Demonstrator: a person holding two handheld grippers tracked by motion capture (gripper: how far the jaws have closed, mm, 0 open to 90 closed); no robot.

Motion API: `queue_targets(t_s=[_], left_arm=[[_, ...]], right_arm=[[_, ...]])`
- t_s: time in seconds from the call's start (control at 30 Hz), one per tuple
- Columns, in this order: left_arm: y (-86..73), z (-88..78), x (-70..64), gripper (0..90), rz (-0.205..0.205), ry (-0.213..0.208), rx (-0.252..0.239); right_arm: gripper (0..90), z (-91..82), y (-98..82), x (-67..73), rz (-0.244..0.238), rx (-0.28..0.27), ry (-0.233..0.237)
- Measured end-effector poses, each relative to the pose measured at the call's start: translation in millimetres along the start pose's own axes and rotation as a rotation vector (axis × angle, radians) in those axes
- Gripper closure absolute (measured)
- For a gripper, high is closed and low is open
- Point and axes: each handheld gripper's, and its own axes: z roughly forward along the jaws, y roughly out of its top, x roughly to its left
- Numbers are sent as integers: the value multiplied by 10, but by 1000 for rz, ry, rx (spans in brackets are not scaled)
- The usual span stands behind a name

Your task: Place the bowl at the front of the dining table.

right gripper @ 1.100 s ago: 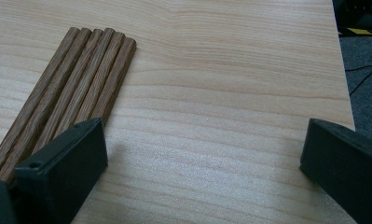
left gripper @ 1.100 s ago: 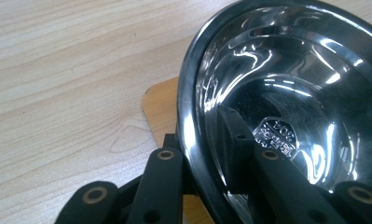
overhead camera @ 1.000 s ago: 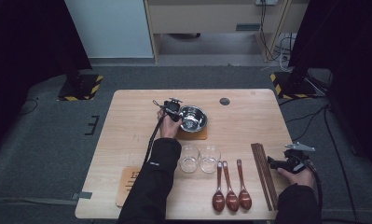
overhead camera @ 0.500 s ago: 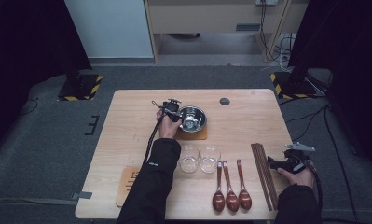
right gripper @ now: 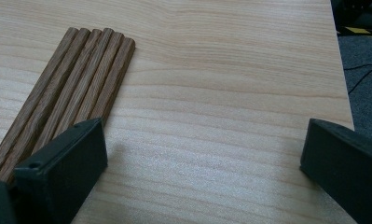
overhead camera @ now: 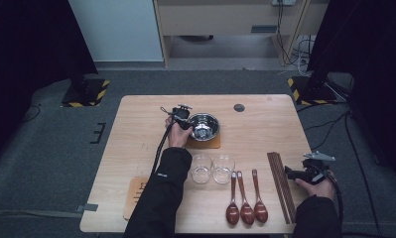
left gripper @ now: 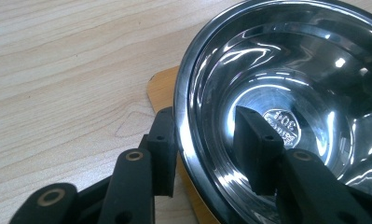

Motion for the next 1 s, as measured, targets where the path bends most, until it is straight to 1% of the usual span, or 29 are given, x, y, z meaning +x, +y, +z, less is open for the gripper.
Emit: queue_targets(t_s=[0.17,0.37,0.5,0.8,0.93,1.0], left_arm=[[0,-20,2,593,2,-3,3],[-13,-93,15,516,14,2,-19],[-21,-161,18,482,17,10,-36],[-35,-401,25,429,29,20,-70],[-56,-505,21,408,44,18,-82],[-65,-576,23,399,46,11,-99]], right_arm=[[4,0,0,1,1,0,-1],[4,0,0,1,1,0,-2],[4,0,0,2,2,0,-2],[4,0,0,2,2,0,-2],[4,0,0,2,2,0,-2],[4,0,0,2,2,0,-2]])
